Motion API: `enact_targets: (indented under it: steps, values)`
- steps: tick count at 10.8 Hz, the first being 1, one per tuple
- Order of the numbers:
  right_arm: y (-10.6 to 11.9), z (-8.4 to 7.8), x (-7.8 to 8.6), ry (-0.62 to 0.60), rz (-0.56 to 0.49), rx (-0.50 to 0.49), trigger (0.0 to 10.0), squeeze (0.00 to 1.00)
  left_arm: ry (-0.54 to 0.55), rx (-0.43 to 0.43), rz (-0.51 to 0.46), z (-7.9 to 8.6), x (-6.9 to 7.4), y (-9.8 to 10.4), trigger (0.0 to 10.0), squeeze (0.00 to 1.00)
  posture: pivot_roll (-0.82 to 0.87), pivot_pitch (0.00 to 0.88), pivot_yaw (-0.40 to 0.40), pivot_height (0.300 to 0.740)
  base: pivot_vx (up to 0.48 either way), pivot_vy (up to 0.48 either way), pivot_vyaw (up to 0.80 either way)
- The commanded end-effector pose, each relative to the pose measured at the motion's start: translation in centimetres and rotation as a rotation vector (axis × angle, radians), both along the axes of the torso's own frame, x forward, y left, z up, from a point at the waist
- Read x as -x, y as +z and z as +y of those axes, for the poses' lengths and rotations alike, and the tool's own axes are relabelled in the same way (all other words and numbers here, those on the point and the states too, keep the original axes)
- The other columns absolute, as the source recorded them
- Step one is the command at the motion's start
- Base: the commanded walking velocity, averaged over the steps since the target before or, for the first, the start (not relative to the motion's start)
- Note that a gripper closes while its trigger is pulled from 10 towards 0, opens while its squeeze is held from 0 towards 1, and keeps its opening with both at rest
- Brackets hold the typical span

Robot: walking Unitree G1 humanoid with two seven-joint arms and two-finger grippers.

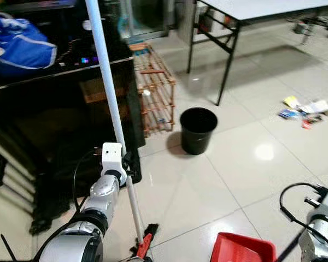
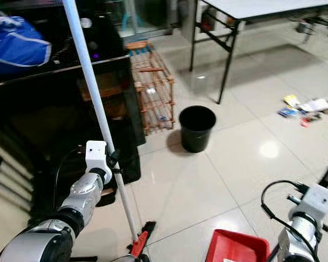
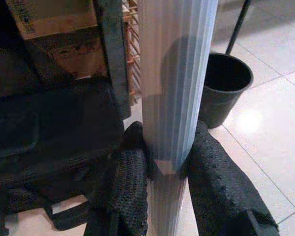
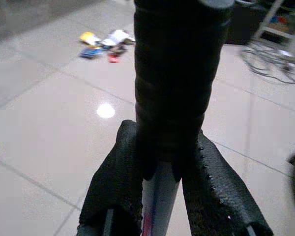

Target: Sweep floor

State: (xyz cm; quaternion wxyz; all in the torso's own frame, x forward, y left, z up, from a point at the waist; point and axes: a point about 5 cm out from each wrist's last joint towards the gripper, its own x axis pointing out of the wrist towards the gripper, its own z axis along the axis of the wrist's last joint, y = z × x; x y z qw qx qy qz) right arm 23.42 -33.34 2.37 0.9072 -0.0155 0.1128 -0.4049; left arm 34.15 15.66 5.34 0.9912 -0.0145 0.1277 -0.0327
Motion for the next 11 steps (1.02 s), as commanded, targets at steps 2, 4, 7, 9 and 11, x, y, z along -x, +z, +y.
enact_targets:
  steps: [2, 4, 7, 9, 11]
  values:
    - [-0.6, 0.1, 0.9, -0.057, 0.009, 0.003, 10.0, 0.00, 0.004, 0.002, 0.021, 0.3, 0.4, -0.5, 10.0, 0.00, -0.04, 0.216, 0.076, 0.740, 0.000, 0.000, 0.00]
    - [-0.5, -0.4, 1.3, -0.030, 0.020, 0.025, 10.0, 0.00, 0.008, 0.006, 0.021, 0.3, 0.4, -0.6, 10.0, 0.00, -0.04, 0.216, 0.075, 0.740, 0.000, 0.000, 0.00]
    - [0.8, -1.8, 1.1, -0.005, -0.002, 0.070, 10.0, 0.00, 0.005, 0.009, 0.026, 0.2, 0.6, -0.8, 10.0, 0.00, -0.05, 0.206, 0.073, 0.740, 0.000, 0.000, 0.00]
    - [2.6, -3.9, 1.0, -0.011, -0.012, 0.135, 10.0, 0.00, 0.001, 0.008, 0.028, 0.2, 0.7, -0.9, 10.0, 0.00, -0.05, 0.199, 0.078, 0.740, 0.000, 0.000, 0.00]
    - [4.4, -5.5, 0.9, -0.016, -0.038, 0.173, 10.0, 0.00, 0.000, 0.006, 0.027, 0.2, 0.7, -0.9, 10.0, 0.00, -0.06, 0.192, 0.080, 0.740, 0.000, 0.000, 0.00]
